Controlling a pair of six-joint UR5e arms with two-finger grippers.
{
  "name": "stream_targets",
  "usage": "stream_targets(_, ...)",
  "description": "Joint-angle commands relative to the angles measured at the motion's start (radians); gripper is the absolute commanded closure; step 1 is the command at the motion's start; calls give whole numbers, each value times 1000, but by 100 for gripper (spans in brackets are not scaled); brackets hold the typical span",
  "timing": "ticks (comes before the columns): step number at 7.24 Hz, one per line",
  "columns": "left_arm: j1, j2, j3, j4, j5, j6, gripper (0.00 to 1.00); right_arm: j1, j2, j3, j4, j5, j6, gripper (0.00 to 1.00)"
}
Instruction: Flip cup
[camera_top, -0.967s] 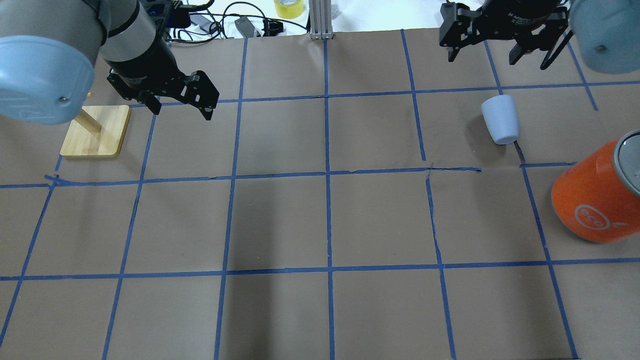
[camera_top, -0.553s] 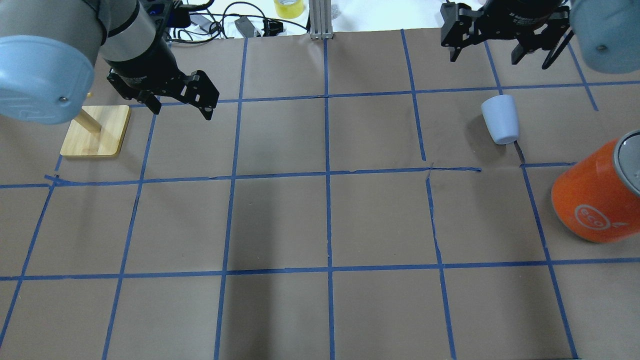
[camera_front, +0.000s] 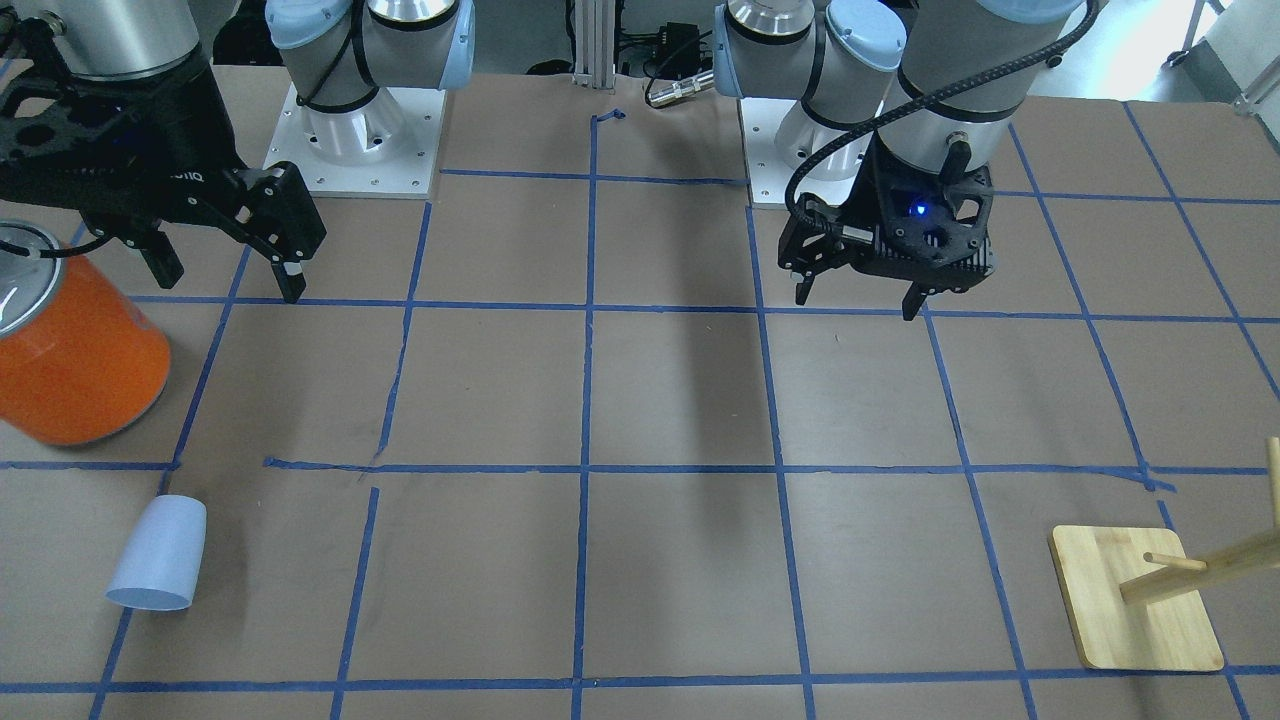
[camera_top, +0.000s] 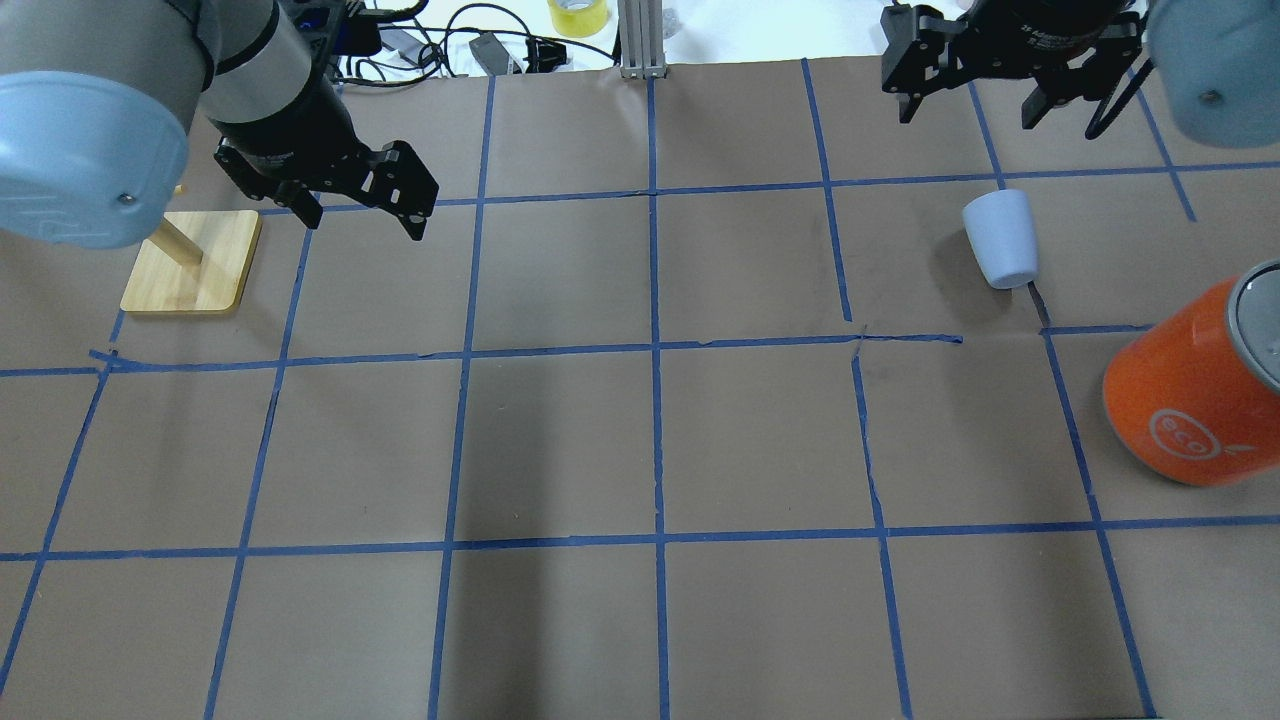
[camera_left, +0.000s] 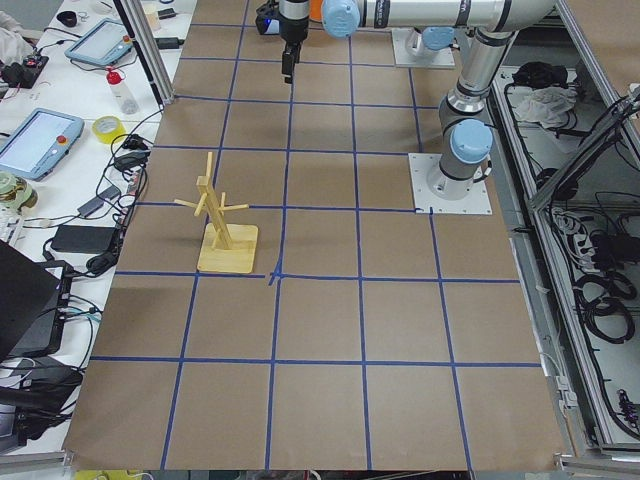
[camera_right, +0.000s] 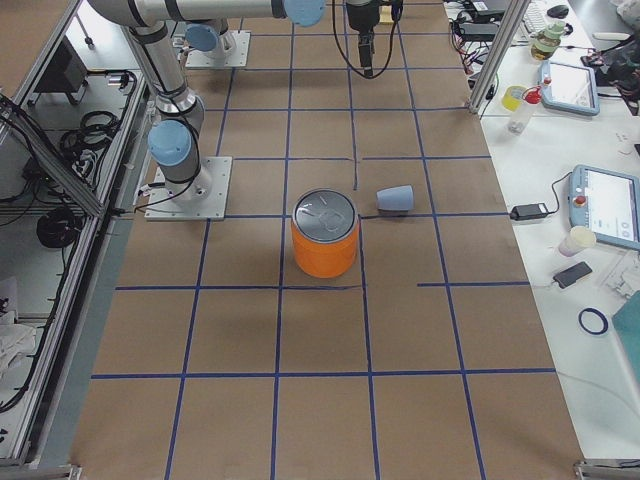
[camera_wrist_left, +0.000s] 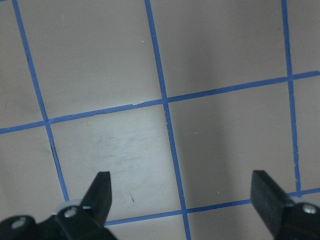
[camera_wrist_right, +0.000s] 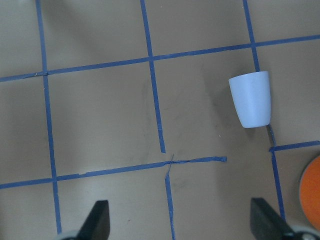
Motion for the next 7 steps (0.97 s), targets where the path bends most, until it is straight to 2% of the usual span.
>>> stream_targets(1, 0, 0, 0, 0, 0, 0, 0, 0, 1, -9, 71, 18, -2, 0)
stream_targets(7, 0, 0, 1, -2, 2, 0, 0, -24, 10, -7, 51, 19, -15, 0)
